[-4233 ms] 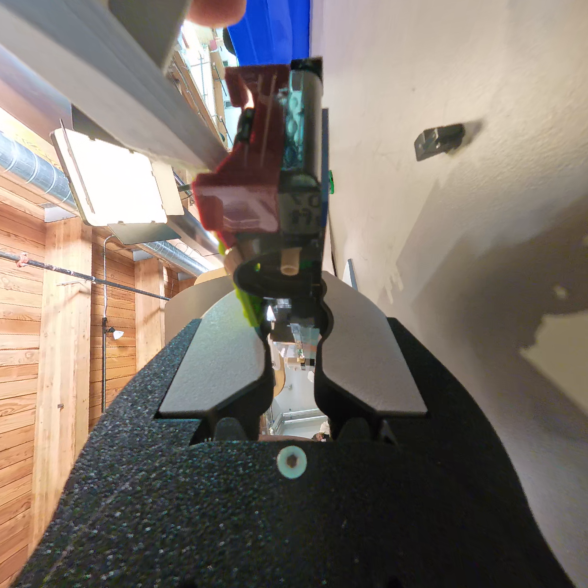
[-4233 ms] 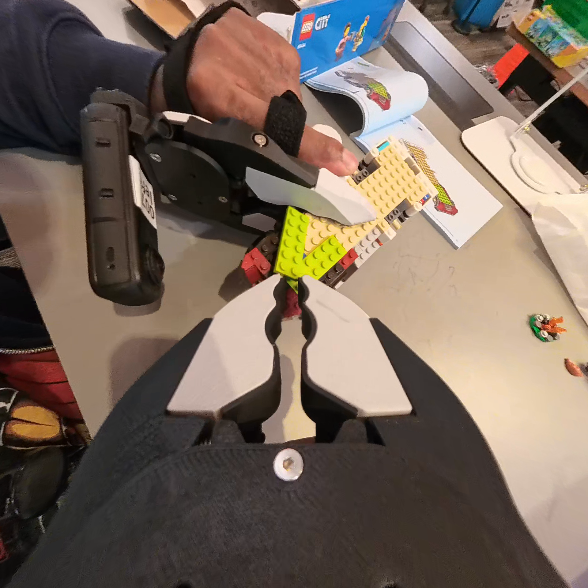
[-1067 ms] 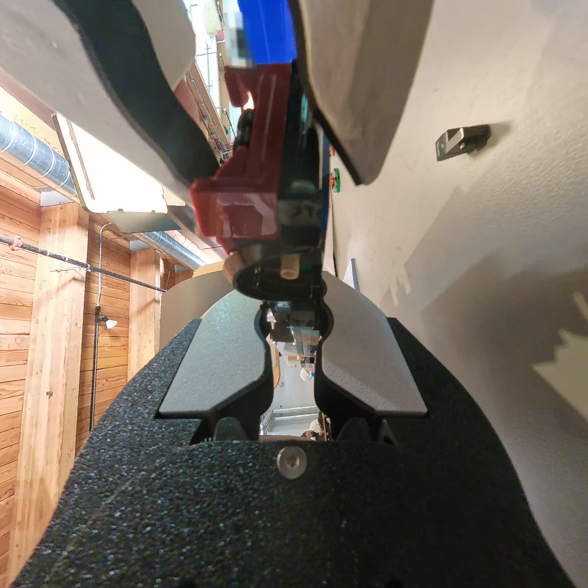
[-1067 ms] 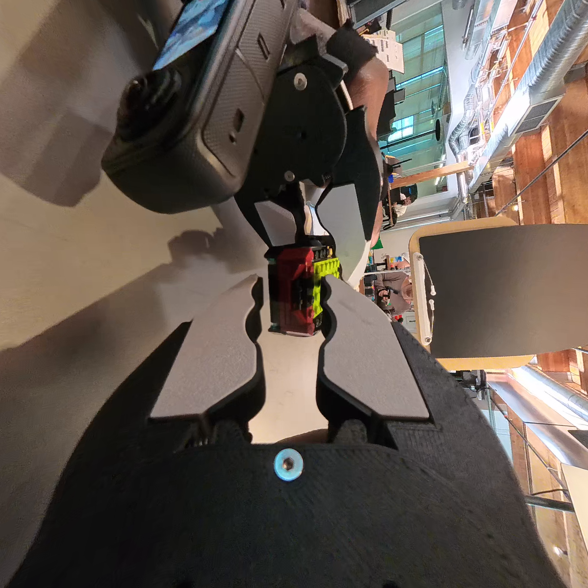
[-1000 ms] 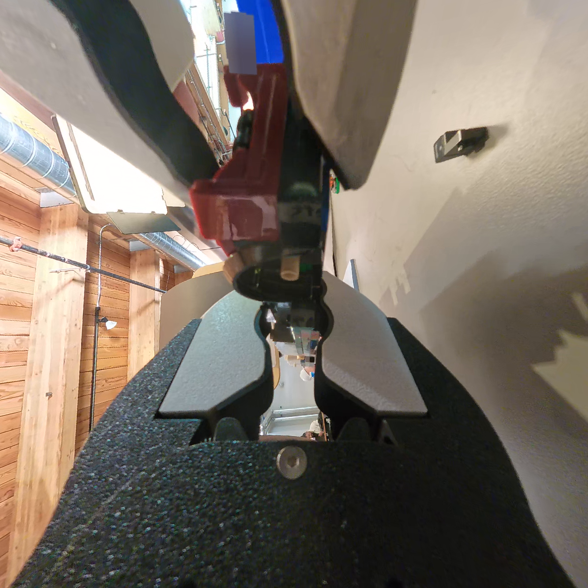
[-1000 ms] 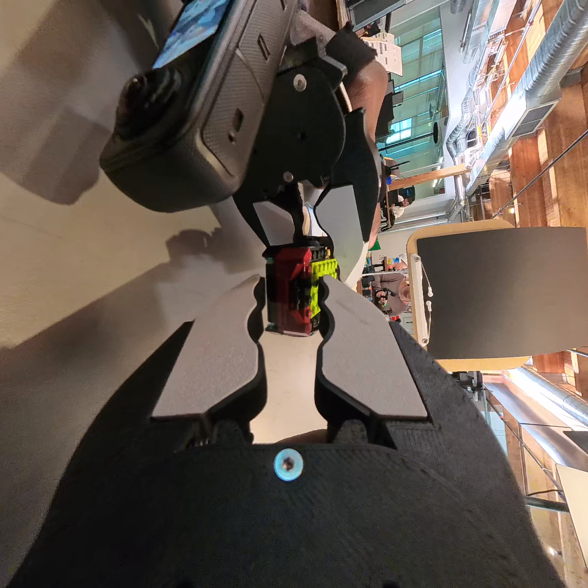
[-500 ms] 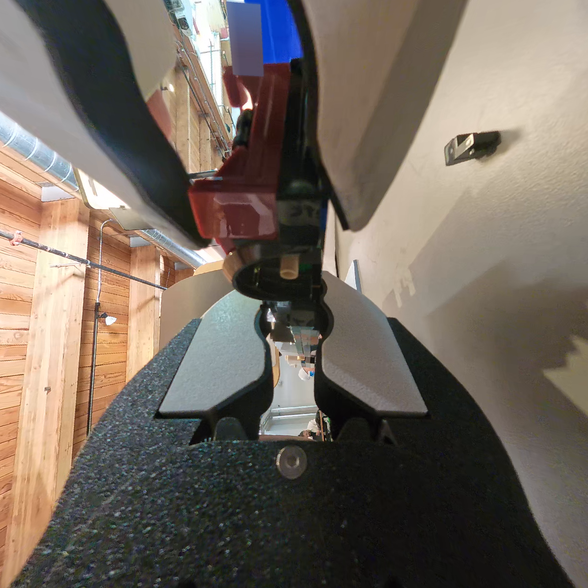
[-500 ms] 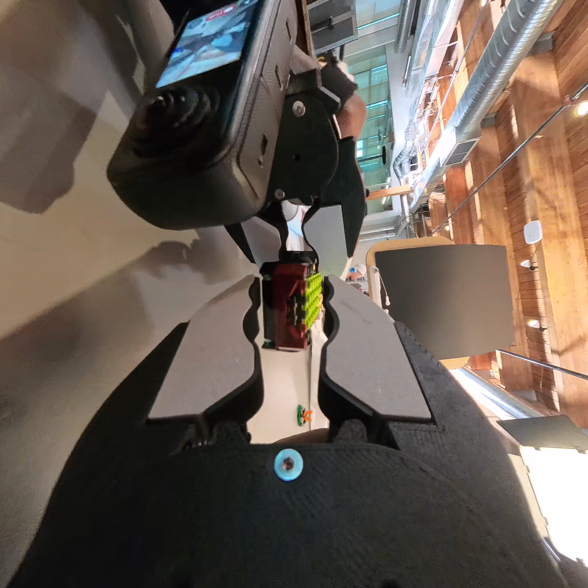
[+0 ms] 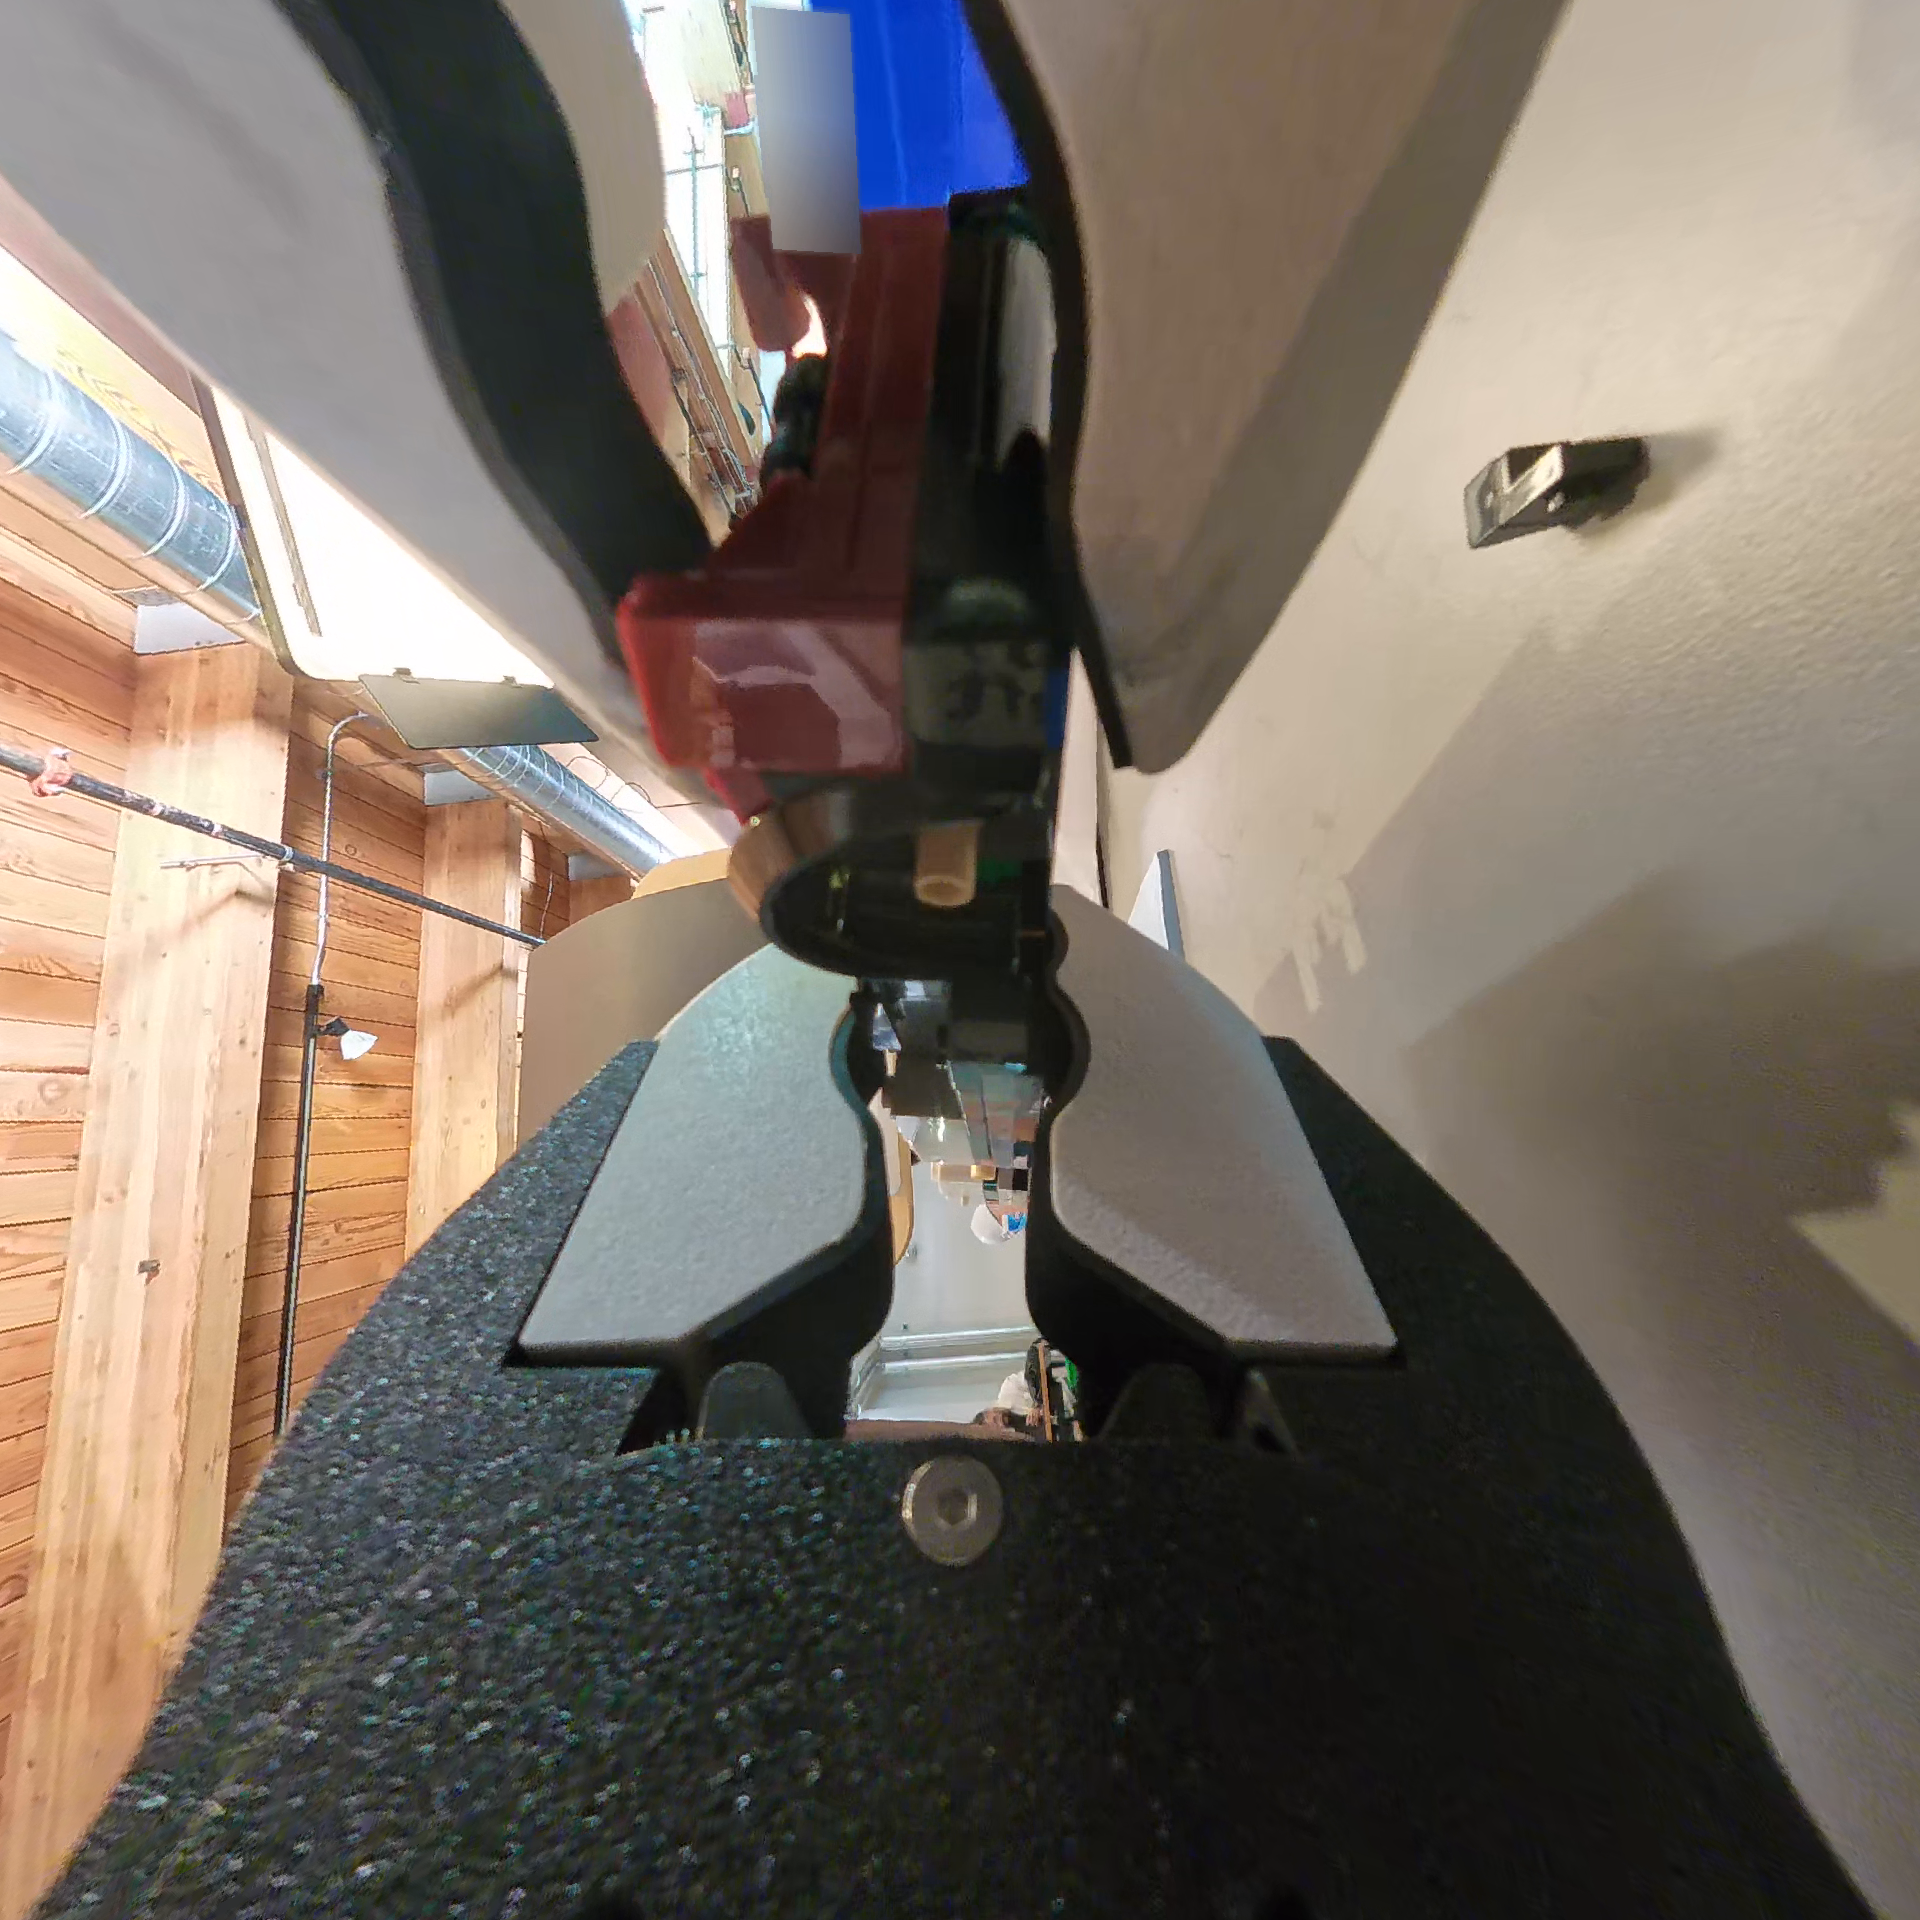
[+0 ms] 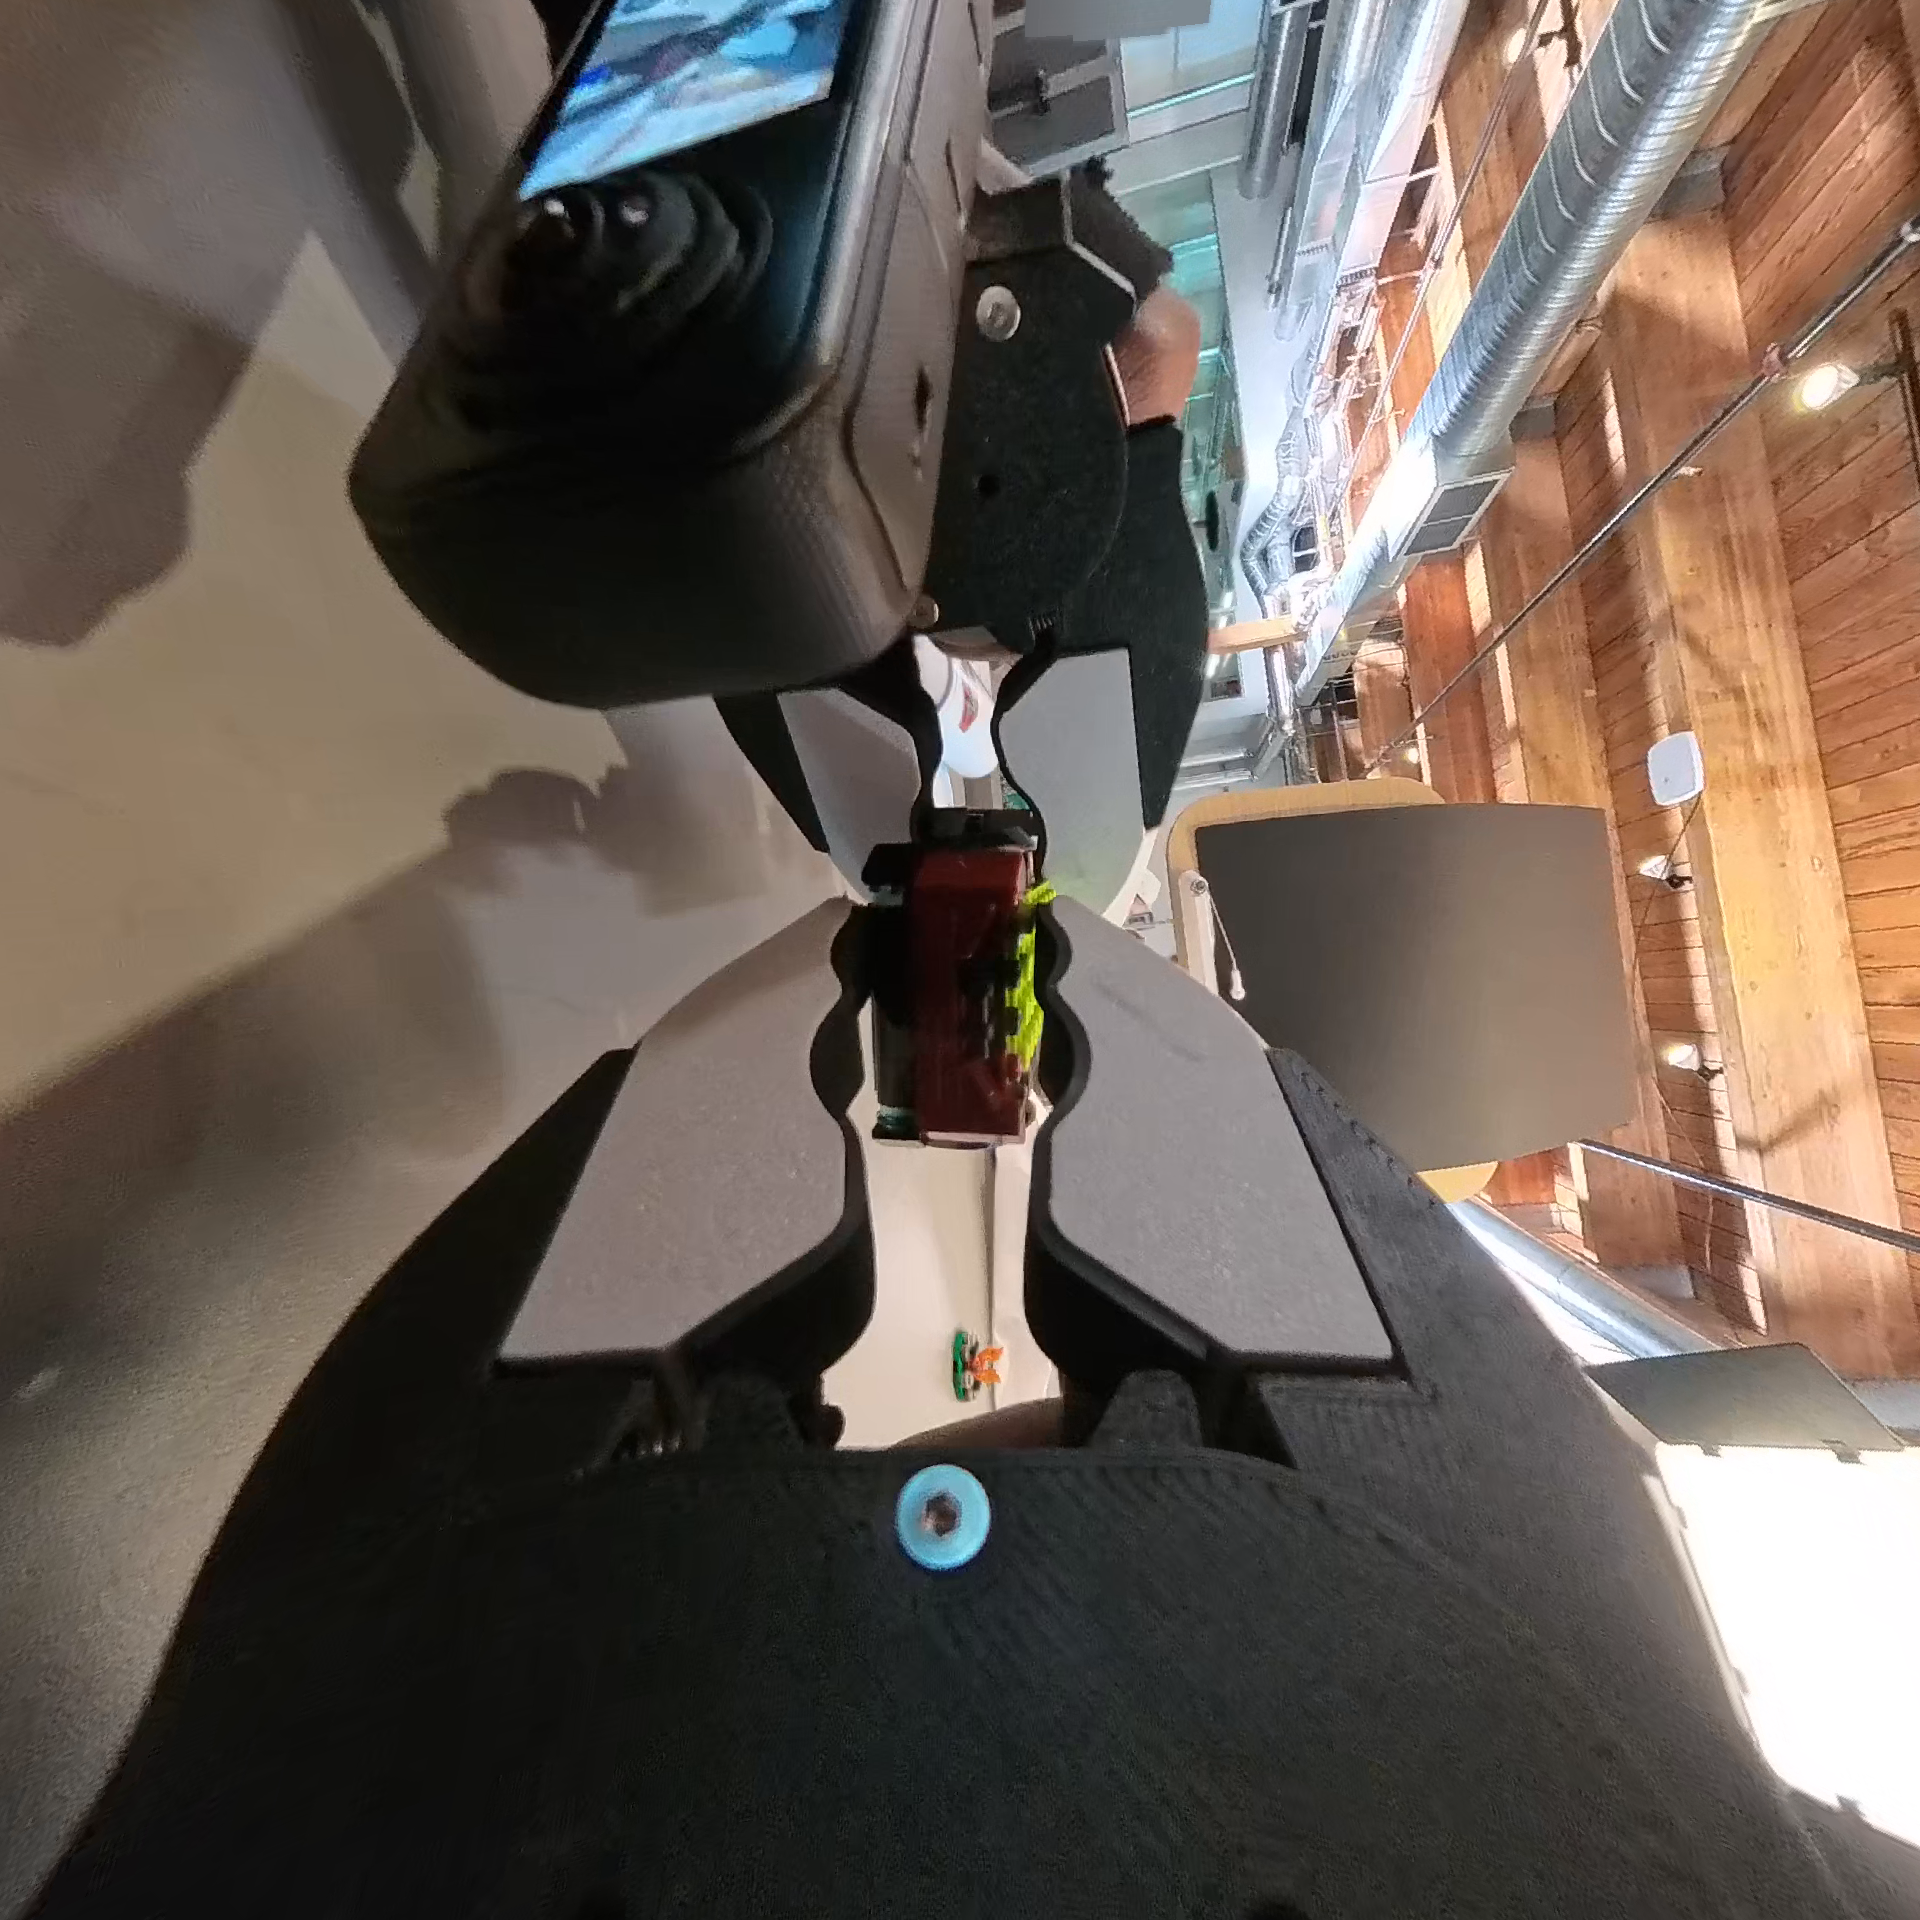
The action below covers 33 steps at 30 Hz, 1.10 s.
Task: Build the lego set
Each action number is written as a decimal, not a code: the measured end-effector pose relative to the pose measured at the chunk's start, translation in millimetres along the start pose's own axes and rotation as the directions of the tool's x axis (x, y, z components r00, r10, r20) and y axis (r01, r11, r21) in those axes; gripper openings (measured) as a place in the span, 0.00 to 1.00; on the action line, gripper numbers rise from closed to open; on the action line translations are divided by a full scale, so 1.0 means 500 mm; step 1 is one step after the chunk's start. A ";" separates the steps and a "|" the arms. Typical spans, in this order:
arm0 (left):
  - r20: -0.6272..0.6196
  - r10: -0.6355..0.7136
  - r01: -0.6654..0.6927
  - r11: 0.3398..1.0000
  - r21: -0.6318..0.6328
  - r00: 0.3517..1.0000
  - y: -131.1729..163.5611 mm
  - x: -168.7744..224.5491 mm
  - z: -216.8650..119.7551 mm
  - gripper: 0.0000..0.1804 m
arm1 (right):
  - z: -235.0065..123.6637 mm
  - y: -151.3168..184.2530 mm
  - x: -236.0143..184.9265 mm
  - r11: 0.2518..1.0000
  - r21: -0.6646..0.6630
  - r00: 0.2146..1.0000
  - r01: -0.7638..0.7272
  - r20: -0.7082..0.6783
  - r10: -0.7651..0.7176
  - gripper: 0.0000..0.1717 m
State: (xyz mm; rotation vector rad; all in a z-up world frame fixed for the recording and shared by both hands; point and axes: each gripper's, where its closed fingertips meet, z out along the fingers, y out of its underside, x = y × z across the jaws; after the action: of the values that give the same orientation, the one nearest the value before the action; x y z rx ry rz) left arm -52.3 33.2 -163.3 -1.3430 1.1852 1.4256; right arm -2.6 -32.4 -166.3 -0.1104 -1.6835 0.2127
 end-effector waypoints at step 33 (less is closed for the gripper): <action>0.026 -0.003 0.003 1.000 0.008 1.000 -0.002 -0.008 -0.002 0.14 | -0.001 -0.001 0.004 0.999 0.026 0.999 0.041 0.016 -0.041 0.17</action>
State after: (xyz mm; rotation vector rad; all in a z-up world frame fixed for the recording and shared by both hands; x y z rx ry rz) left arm -51.0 32.5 -159.3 -1.3168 1.1702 1.4308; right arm -2.5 -32.5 -164.3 -0.0545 -1.6975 0.2051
